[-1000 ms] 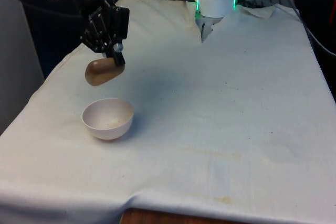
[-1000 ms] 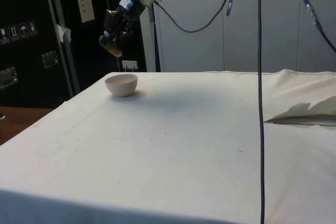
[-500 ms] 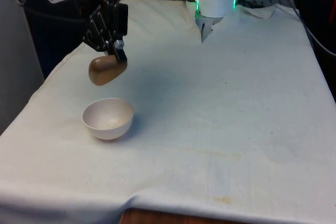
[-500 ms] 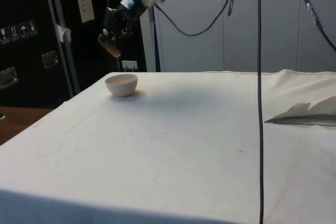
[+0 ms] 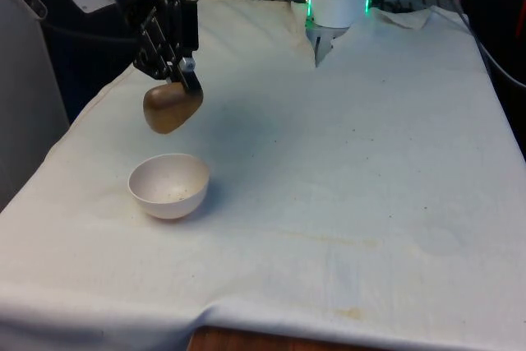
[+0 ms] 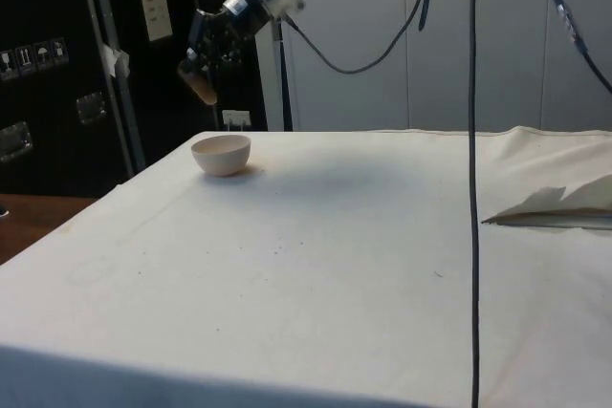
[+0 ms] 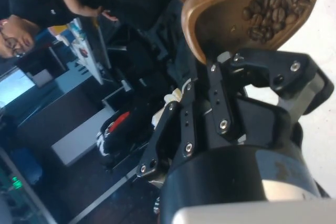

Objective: Pour the coffee beans from the cup into the bowl.

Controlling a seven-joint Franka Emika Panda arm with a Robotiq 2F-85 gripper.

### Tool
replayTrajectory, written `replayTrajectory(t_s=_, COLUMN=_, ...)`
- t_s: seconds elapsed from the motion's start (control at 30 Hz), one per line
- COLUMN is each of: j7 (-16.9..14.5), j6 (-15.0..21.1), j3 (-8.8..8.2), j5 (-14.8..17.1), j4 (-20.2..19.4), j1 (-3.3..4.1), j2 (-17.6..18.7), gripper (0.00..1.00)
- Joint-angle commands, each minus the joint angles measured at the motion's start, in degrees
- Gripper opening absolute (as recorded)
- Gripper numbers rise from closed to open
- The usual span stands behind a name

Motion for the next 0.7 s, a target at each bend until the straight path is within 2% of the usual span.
replayTrajectory(t_s=0.0, j7=0.3, j6=-0.6, j3=0.23, j5=1.0, j4=0.1, j1=-0.34, j2=0.2, gripper=0.00)
replayTrajectory(t_s=0.03, j7=0.0, j6=-0.2, j3=-0.06, j5=0.4, j4=-0.1, j1=0.00, j2=0.1, gripper=0.00)
replayTrajectory(t_s=0.07, j7=0.3, j6=-0.7, j3=0.11, j5=1.4, j4=0.1, j1=-0.34, j2=0.3, gripper=0.00)
replayTrajectory(t_s=0.3, j7=0.3, j6=-2.9, j3=-0.63, j5=4.6, j4=0.1, j1=-0.52, j2=1.1, gripper=0.00)
replayTrajectory(t_s=0.33, j7=0.1, j6=-2.9, j3=-1.09, j5=4.5, j4=-0.2, j1=-0.11, j2=1.0, gripper=0.00)
replayTrajectory(t_s=0.37, j7=0.3, j6=-3.4, j3=-0.86, j5=5.3, j4=0.1, j1=-0.52, j2=1.3, gripper=0.00)
replayTrajectory(t_s=0.57, j7=0.4, j6=-5.2, j3=-1.55, j5=7.7, j4=0.1, j1=-0.63, j2=2.0, gripper=0.00)
replayTrajectory(t_s=0.6, j7=0.1, j6=-5.0, j3=-1.89, j5=7.3, j4=-0.2, j1=-0.23, j2=1.9, gripper=0.00)
replayTrajectory(t_s=0.63, j7=0.4, j6=-5.8, j3=-1.78, j5=8.5, j4=0.1, j1=-0.69, j2=2.3, gripper=0.00)
replayTrajectory(t_s=0.67, j7=0.4, j6=-6.1, j3=-1.89, j5=8.9, j4=0.1, j1=-0.69, j2=2.5, gripper=0.00)
